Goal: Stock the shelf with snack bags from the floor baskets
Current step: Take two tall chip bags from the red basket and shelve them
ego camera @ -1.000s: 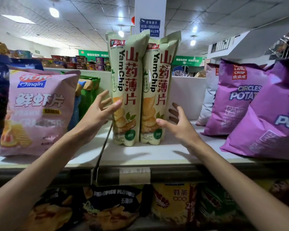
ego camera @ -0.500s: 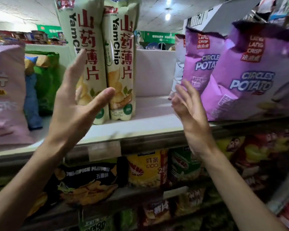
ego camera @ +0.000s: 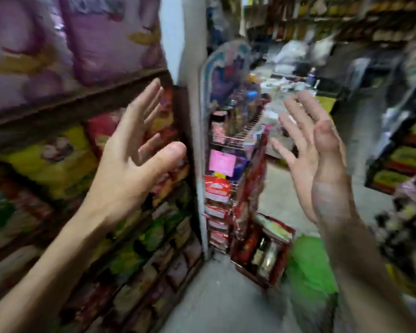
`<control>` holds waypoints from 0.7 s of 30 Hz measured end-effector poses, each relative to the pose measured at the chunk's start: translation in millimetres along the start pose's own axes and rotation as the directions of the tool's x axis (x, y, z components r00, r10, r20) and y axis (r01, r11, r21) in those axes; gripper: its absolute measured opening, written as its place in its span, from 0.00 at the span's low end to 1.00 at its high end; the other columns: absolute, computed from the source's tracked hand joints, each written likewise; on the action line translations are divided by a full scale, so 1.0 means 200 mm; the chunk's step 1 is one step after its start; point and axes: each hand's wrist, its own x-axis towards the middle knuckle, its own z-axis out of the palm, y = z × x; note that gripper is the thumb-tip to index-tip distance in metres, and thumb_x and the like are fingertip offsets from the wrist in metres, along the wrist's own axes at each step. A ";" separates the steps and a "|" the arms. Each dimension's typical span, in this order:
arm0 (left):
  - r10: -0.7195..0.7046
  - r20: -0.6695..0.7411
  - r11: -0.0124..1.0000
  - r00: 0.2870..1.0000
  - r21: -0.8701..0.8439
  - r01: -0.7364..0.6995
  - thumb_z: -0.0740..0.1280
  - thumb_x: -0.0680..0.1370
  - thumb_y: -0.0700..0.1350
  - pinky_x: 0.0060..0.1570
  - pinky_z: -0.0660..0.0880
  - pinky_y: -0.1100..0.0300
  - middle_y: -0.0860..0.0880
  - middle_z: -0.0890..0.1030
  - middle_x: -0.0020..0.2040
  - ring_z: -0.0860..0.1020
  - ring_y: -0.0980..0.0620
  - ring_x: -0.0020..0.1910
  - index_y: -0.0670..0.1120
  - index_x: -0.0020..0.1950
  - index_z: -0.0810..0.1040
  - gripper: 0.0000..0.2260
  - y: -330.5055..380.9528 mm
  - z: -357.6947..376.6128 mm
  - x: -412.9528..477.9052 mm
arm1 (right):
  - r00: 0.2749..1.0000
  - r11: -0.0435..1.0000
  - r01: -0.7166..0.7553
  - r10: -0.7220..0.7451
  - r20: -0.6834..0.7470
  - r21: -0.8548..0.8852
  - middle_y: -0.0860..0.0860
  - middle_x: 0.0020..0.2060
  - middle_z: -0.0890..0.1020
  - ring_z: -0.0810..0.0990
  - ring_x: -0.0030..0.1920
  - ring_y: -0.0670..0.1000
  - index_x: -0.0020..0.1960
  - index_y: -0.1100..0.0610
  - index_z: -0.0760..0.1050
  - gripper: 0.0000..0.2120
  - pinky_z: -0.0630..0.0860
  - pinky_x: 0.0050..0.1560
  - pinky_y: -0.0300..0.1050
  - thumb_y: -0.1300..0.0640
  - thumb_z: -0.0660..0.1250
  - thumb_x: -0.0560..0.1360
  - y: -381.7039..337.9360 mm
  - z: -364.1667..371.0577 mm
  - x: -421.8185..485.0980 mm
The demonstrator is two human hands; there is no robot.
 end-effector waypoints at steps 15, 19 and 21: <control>-0.317 0.537 0.877 0.781 -0.147 0.457 0.72 0.67 0.67 0.68 0.67 0.64 0.65 0.69 0.72 0.66 0.64 0.73 0.63 0.73 0.64 0.37 -0.95 1.68 0.43 | 0.798 0.931 -0.364 0.305 -0.520 -0.012 0.43 0.67 0.76 0.75 0.67 0.41 0.64 0.45 0.73 0.41 0.72 0.67 0.46 0.26 0.73 0.57 0.63 -1.55 -0.03; -0.453 0.574 0.811 0.682 -0.051 0.582 0.71 0.65 0.68 0.71 0.65 0.61 0.67 0.69 0.69 0.66 0.74 0.67 0.61 0.75 0.63 0.40 -1.39 1.92 0.57 | 0.729 0.853 -0.521 0.430 -0.532 -0.024 0.45 0.68 0.76 0.77 0.62 0.37 0.65 0.44 0.71 0.34 0.72 0.69 0.46 0.32 0.72 0.63 1.00 -1.79 0.17; -0.530 0.567 0.764 0.631 -0.003 0.645 0.71 0.68 0.65 0.71 0.65 0.58 0.68 0.70 0.66 0.68 0.78 0.62 0.61 0.74 0.63 0.36 -1.66 2.05 0.65 | 0.691 0.792 -0.608 0.493 -0.528 -0.056 0.42 0.67 0.75 0.74 0.65 0.37 0.68 0.44 0.70 0.34 0.68 0.72 0.53 0.33 0.69 0.65 1.21 -1.91 0.27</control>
